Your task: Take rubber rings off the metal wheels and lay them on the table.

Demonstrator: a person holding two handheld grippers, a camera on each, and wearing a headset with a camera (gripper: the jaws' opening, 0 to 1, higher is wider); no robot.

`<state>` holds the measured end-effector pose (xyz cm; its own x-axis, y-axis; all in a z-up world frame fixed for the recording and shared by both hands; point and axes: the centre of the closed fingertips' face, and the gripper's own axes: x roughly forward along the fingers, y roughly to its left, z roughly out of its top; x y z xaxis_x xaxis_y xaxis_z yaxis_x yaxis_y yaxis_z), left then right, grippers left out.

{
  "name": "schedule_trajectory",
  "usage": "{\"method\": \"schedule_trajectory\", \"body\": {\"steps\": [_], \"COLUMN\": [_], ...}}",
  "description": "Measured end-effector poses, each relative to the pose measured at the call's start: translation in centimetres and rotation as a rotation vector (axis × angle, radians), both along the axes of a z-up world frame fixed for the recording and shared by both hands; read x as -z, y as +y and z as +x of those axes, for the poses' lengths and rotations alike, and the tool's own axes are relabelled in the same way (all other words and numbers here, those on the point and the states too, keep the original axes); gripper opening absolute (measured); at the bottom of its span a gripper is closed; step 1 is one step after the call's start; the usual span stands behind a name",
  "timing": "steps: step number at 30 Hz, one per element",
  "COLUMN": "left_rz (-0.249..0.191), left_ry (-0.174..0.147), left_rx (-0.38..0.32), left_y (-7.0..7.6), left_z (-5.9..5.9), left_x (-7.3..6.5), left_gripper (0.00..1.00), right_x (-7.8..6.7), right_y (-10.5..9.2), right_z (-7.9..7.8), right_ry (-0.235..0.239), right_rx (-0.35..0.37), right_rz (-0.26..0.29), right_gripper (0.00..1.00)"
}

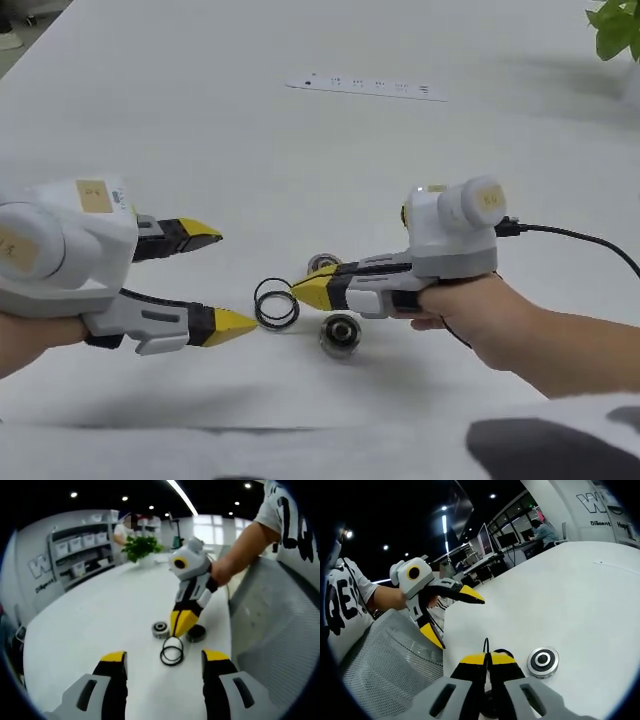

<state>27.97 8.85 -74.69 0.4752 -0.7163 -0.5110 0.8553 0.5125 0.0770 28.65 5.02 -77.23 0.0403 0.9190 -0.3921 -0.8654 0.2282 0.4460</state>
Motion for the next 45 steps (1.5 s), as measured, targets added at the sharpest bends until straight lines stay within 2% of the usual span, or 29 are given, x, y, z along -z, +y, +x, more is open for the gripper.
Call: {"method": "schedule_trajectory", "body": {"steps": [12,24,32,40,45], "left_rz": [-0.001,0.0,0.003,0.006,0.009], "left_ry": [0.014,0.029,0.038,0.046,0.048], "left_rx": [-0.013,-0.018,-0.013,-0.009,-0.003], "left_y": [0.2,0.2,0.0,-0.2,-0.4], "left_z": [-0.2,-0.2,-0.4,-0.4,-0.5], "left_x": [0.4,0.8,1.0,1.1,1.1], "left_gripper": [0.61,0.61,0.61,0.61,0.61], "right_x": [1.2,2.1,2.4,2.6,2.5], "right_y": [0.2,-0.6,-0.5,-0.5,-0.7], "right_z": [-0.1,1.0,0.8,0.4,0.5], "right_ry": [0.031,0.08,0.078,0.035,0.022], "right_rx": [0.0,0.064,0.066,0.039,0.039], "right_rz": [-0.017,-0.019,-0.03,-0.066,-0.07], "right_gripper": [0.0,0.0,0.01,0.09,0.12]}}
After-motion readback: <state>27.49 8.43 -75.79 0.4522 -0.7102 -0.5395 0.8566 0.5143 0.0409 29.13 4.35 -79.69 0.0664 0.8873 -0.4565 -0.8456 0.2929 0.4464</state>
